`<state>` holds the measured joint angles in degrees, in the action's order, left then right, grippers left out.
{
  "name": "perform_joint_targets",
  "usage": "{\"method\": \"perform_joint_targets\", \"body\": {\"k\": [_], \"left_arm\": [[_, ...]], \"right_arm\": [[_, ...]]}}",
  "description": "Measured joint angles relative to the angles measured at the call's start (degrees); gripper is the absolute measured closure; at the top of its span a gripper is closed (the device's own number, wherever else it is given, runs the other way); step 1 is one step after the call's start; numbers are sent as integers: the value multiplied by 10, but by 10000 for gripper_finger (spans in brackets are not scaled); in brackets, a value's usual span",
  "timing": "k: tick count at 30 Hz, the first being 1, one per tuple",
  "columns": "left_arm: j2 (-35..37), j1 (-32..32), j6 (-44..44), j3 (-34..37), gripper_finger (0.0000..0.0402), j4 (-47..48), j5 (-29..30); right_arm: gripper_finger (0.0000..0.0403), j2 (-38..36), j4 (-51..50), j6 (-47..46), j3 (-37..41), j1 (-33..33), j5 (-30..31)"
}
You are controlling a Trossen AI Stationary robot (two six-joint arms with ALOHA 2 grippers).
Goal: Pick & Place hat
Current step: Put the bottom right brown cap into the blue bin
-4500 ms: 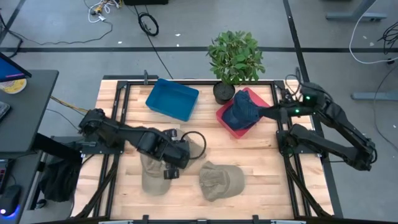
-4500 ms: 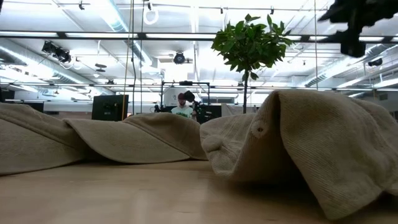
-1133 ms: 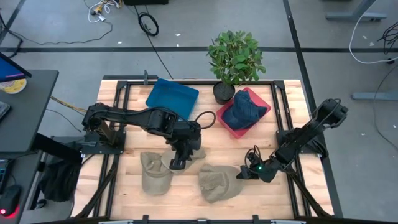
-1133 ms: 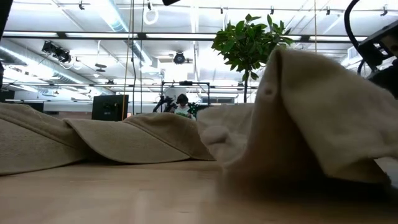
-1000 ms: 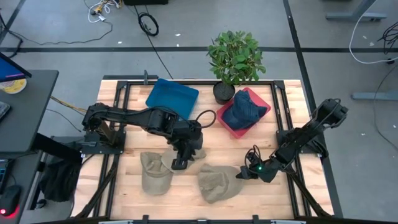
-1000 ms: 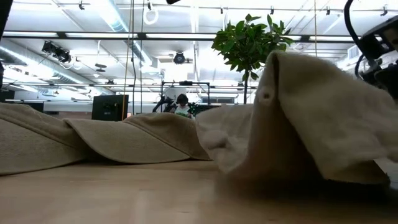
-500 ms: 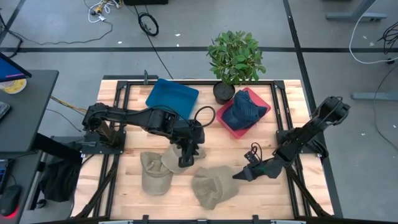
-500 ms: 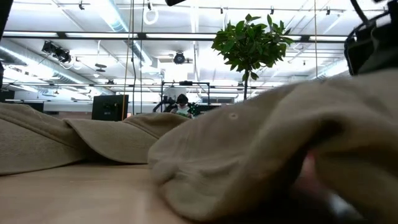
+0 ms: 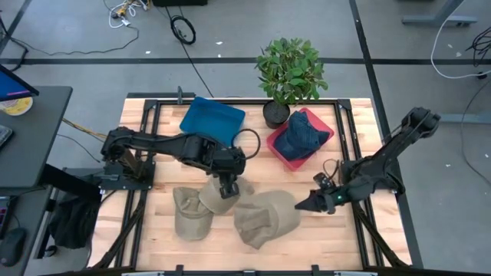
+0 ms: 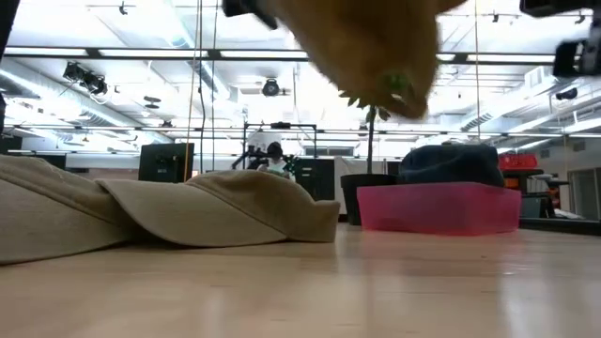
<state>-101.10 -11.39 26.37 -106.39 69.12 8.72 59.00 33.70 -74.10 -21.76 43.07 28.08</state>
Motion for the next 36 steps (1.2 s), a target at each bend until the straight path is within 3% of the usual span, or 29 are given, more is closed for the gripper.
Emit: {"method": "perform_joint_targets", "body": {"k": [6, 13, 18, 27, 36], "left_arm": [[15, -35, 17, 0, 284, 43, 58], [47, -57, 70, 0, 293, 36, 106], [42, -86, 85, 10, 323, -46, 110], [63, -55, 106, 162, 394, -317, 77], [149, -4, 130, 253, 392, -365, 86]], "right_arm": [[402, -48, -1, 74, 0, 0, 42], [402, -71, 1, 121, 0, 4, 45], [402, -78, 0, 138, 0, 12, 38], [402, -92, 1, 147, 0, 44, 18], [402, -93, 2, 135, 0, 75, 22]]}}
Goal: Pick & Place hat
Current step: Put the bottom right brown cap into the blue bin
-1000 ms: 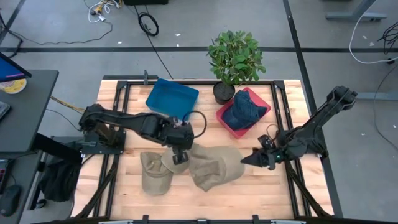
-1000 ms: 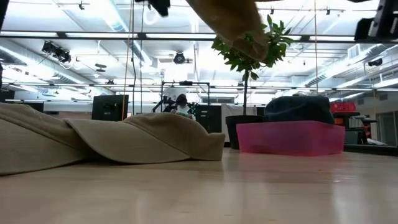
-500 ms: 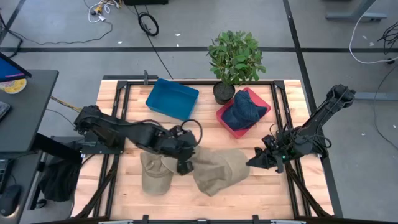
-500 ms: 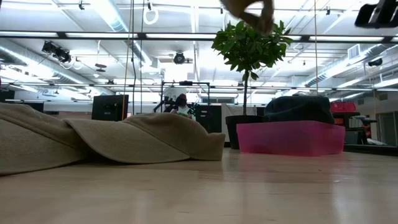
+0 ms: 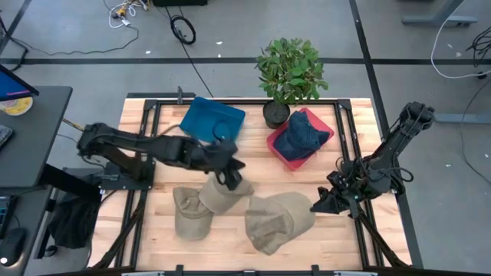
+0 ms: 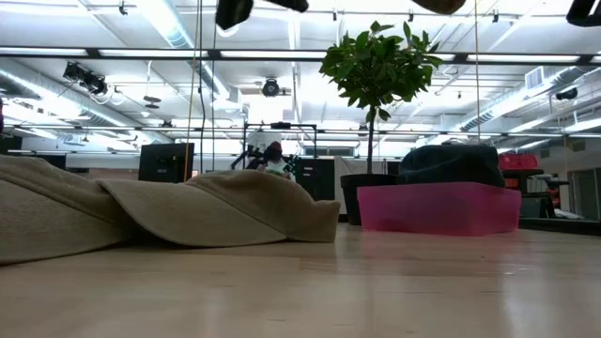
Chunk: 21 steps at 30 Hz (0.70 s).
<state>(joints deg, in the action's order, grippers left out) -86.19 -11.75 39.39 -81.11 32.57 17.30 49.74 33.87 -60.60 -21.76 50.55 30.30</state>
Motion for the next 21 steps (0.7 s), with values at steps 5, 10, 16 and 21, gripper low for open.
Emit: {"method": "perform_joint_targets", "body": {"k": [5, 10, 16, 21], "left_arm": [[88, 15, 25, 109, 398, -127, 9], [166, 17, 99, 267, 398, -348, -5], [195, 2, 189, 407, 396, -659, -36], [195, -21, 204, 443, 383, -793, -34]], "right_arm": [[402, 0, 14, 19, 0, 0, 27], [402, 0, 36, 56, 0, -3, 80], [402, 0, 62, 87, 0, -26, 134], [402, 0, 102, 109, 0, -53, 137]]}}
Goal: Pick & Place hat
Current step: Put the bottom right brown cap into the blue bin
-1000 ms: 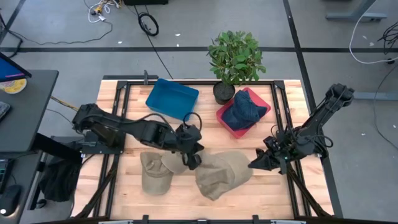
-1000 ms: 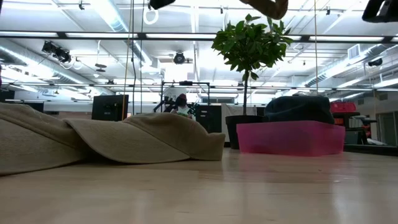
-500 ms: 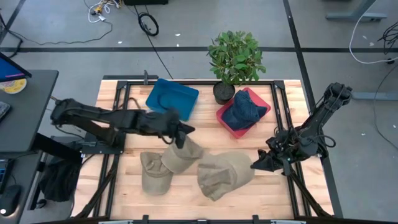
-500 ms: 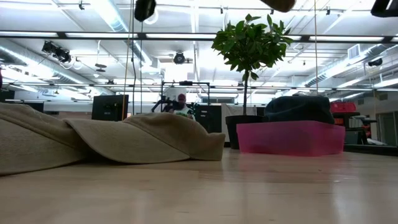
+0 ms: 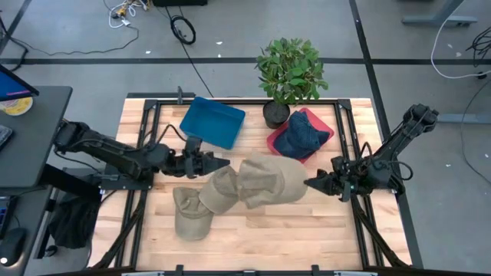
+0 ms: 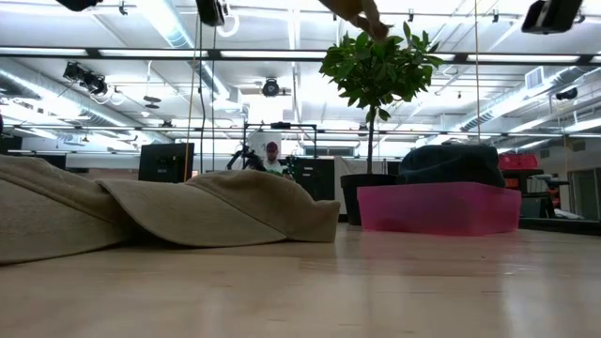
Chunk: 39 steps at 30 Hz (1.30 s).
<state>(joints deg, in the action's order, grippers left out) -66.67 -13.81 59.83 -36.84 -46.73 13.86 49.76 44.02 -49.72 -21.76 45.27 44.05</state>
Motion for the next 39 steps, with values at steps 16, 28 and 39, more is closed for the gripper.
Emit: {"method": "perform_joint_targets", "body": {"k": [16, 28, 39], "left_arm": [[0, 33, 41, 0, 152, 37, -58], [0, 49, -43, 0, 99, 41, -61], [0, 73, -65, 0, 99, 39, -62]], "right_arm": [[402, 1, -71, 31, -66, -72, -34], [402, 1, -69, 22, -67, -113, -55], [402, 13, -67, 6, -67, -175, -124]]}}
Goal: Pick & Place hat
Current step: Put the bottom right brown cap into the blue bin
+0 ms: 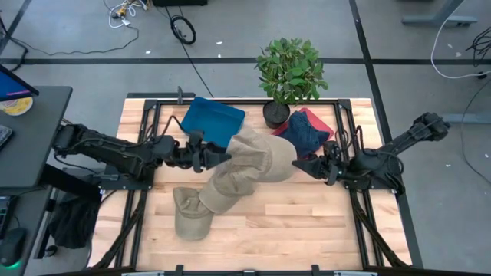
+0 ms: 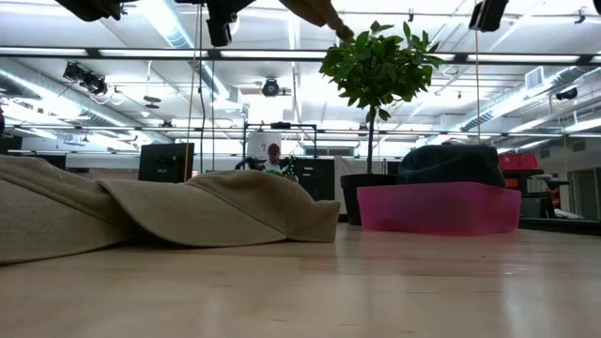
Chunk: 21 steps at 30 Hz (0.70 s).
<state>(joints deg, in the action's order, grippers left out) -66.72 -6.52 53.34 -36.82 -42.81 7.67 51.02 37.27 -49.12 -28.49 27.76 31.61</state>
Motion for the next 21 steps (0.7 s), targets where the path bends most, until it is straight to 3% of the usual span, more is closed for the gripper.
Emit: {"method": "perform_joint_targets", "body": {"k": [4, 11, 21], "left_arm": [[0, 3, -45, 0, 99, -3, 23], [0, 16, -23, 0, 103, -4, 5], [0, 14, -46, 0, 171, -6, -4]], "right_arm": [[402, 12, -1, -20, 0, -17, -31], [402, 19, 4, -29, 0, -46, -49], [402, 19, 5, -32, 0, -80, -102]]}}
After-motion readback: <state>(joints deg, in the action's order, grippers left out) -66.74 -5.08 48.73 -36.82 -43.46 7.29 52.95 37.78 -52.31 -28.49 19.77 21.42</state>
